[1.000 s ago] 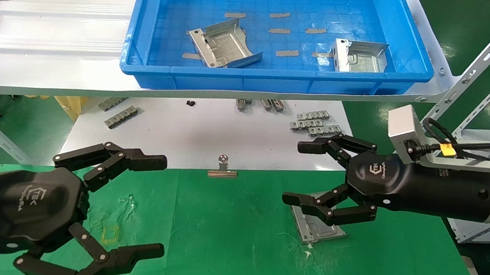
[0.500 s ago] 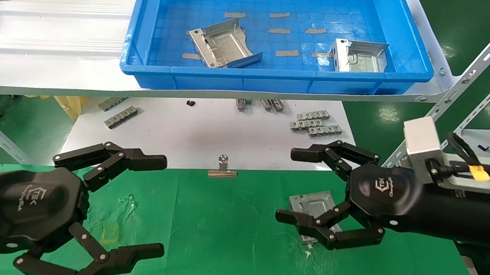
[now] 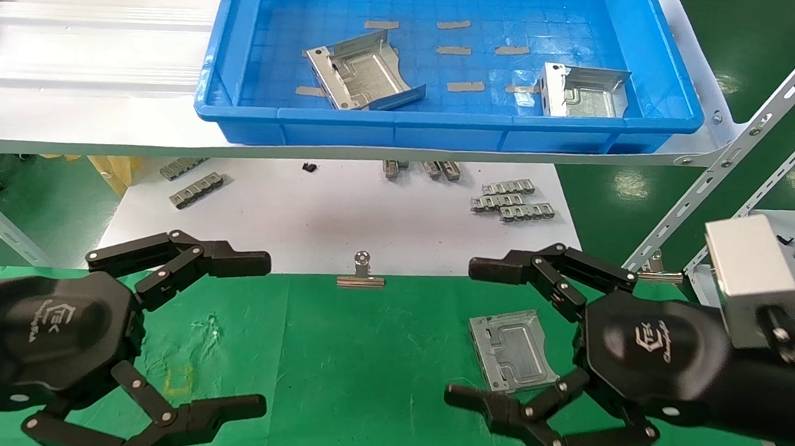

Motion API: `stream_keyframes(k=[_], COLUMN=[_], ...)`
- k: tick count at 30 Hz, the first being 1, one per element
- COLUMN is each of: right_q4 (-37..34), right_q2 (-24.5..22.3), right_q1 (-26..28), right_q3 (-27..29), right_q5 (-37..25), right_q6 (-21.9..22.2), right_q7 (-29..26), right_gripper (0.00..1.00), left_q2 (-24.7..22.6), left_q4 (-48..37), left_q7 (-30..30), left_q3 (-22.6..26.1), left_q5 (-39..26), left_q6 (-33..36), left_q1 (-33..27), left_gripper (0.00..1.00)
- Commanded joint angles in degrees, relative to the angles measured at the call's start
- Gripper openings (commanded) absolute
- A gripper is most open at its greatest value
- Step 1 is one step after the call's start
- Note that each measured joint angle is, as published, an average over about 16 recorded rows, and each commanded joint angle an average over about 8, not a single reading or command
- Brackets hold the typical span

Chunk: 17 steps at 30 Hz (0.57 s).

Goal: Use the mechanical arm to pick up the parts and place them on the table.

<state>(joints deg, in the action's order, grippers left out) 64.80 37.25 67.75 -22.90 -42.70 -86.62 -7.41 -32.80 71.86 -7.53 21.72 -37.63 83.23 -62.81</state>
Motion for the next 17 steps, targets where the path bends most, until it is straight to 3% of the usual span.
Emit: stream_keyframes(k=[1, 10, 17], right_q4=[1.96, 9.31, 10.45], right_q2=[-0.5, -2.35, -2.69], right_q1=[-1.38, -6.55, -7.41], right_q3=[1.53, 7.29, 8.26], right_q5=[0.19, 0.91, 1.08], right_q6=[0.21, 0.92, 1.06], right_q7=[-0.75, -3.5, -3.82], right_gripper=[1.0, 1.0, 1.0], left_q2=[0.0, 0.0, 0.01], left_q4=[0.0, -0.01, -0.01], left_q7=[0.0, 0.0, 0.01], left_q3=[0.0, 0.0, 0.0], left_q5=[0.0, 0.01, 0.02], left_q6=[0.0, -0.01, -0.02], left_q1=[0.0, 0.01, 0.01], left_gripper=[1.0, 1.0, 1.0])
